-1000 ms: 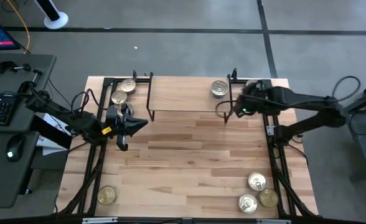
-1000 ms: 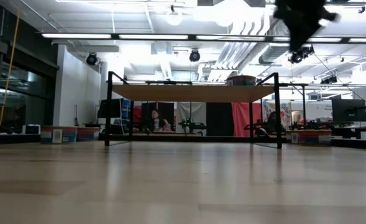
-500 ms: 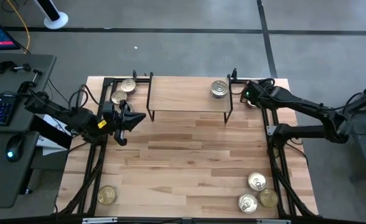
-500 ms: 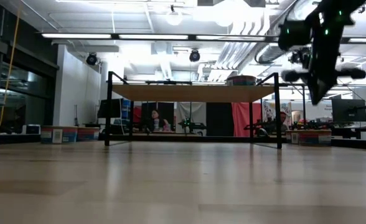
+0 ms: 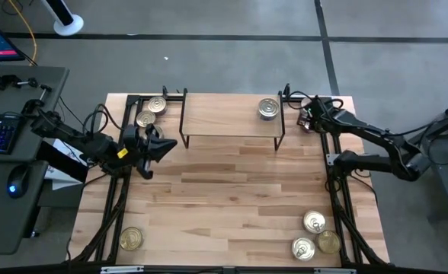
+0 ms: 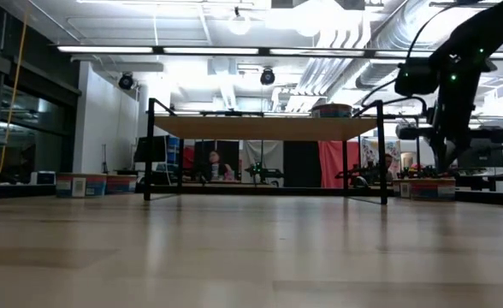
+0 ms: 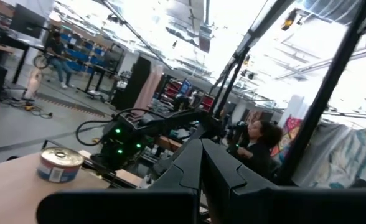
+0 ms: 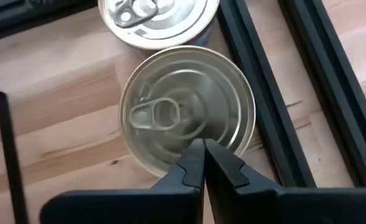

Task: Stack canned seafood by type on shelf
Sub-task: Stack the blue tuna can on top of the blue tuna can on the shelf

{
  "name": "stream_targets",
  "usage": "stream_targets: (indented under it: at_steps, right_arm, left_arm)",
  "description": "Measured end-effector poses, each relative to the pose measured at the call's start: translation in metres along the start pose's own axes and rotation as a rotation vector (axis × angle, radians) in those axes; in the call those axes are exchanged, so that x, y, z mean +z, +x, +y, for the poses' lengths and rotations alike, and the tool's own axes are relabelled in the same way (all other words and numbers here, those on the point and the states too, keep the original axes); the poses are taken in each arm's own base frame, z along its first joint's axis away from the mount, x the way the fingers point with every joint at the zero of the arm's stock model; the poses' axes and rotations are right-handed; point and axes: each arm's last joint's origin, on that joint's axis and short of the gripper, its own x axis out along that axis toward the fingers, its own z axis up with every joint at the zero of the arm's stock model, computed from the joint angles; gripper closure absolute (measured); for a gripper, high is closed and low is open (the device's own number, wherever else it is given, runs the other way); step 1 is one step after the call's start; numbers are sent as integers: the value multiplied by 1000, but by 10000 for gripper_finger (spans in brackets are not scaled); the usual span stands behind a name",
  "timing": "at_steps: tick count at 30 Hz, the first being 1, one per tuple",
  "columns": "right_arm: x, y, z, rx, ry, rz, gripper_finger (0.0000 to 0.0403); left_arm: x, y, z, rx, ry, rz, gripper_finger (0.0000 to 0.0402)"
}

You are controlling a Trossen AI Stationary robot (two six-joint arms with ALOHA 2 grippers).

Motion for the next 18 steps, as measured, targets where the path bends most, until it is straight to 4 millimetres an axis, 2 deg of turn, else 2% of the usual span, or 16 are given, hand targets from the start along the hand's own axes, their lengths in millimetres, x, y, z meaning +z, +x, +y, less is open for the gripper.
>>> stream_targets:
  at_steps: [5,12,18]
  right_arm:
    - [-4,9,-5,4,-11,15,403]
    - [-7,11,-7,17,-142,33,403]
    - [-13,9,-10,44,-284,149,403]
  left_arm:
    - [0,0,1,23,2,-4,402]
    - [0,0,1,47,26,-9,402]
    - [0,0,1,48,27,-9,401]
